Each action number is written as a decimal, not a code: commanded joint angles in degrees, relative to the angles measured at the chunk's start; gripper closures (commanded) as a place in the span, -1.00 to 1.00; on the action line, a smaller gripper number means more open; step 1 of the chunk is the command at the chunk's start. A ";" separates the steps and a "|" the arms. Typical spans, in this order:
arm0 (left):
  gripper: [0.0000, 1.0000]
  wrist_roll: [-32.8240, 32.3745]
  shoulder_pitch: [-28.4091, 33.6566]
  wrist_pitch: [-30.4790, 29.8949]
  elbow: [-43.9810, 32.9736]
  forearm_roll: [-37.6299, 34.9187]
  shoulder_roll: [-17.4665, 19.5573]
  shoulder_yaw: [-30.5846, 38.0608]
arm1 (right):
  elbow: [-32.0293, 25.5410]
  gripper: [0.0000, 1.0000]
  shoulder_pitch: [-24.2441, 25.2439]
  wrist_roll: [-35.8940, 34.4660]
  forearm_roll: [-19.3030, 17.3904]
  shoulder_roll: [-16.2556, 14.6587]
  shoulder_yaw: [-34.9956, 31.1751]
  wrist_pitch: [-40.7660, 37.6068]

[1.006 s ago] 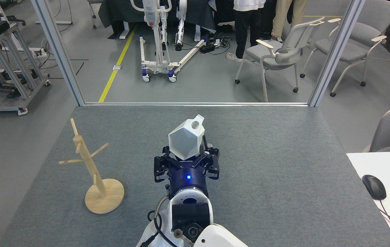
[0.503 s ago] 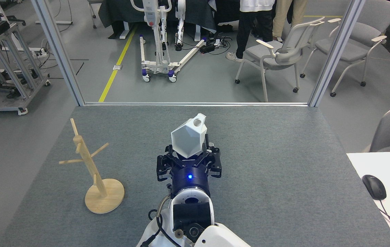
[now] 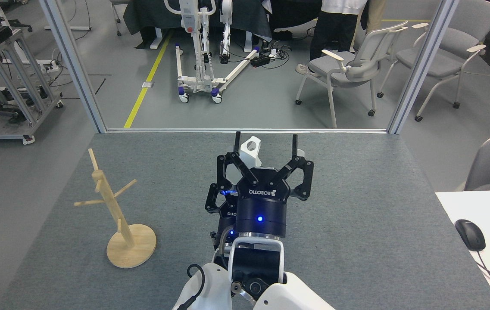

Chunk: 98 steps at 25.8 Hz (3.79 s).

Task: Hang cup on storage rack
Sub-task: 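Open the right gripper and withdraw it, left gripper holding the cup, then move the held cup with the left gripper beside the wooden stand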

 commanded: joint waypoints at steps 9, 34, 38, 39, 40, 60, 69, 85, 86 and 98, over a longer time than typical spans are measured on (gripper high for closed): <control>0.98 -0.42 4.31 -3.34 -4.83 -0.95 0.27 -0.35 | -0.03 -0.97 0.63 -7.36 -3.26 -5.97 -10.93 -2.68; 1.00 -1.04 30.41 20.03 -19.95 -12.46 7.22 2.20 | 21.77 -0.98 23.04 -43.13 -34.64 -11.86 -45.29 -61.22; 1.00 1.16 32.96 27.59 -25.05 -12.64 9.68 2.20 | 22.56 -0.98 23.21 -42.86 -36.04 -11.69 -44.85 -59.19; 1.00 1.16 33.31 29.44 -25.75 -12.64 10.56 2.11 | 22.82 -0.98 23.21 -42.78 -36.75 -11.42 -44.85 -59.37; 1.00 1.16 33.31 30.76 -25.93 -12.64 11.52 2.20 | 22.82 -0.98 23.21 -42.78 -37.01 -11.25 -44.77 -59.37; 1.00 -11.23 32.35 31.61 -22.50 -11.76 20.05 11.87 | 17.20 -0.98 22.95 -29.33 -35.69 -10.98 -45.47 -55.33; 1.00 -16.07 30.77 31.61 -21.36 -8.42 22.95 15.91 | 16.14 -0.98 23.13 -25.46 -35.16 -11.25 -45.65 -55.33; 1.00 -19.67 27.25 31.61 -21.27 -3.58 25.76 19.51 | 16.14 -0.98 23.13 -23.44 -35.16 -11.95 -45.73 -55.33; 1.00 -19.67 27.07 31.61 -21.27 -3.50 26.11 19.51 | 16.14 -0.98 23.13 -23.44 -35.16 -11.95 -45.73 -55.33; 1.00 -19.50 25.76 31.61 -21.88 -3.58 27.08 20.13 | 16.14 -0.98 23.13 -23.44 -35.08 -11.69 -45.73 -55.33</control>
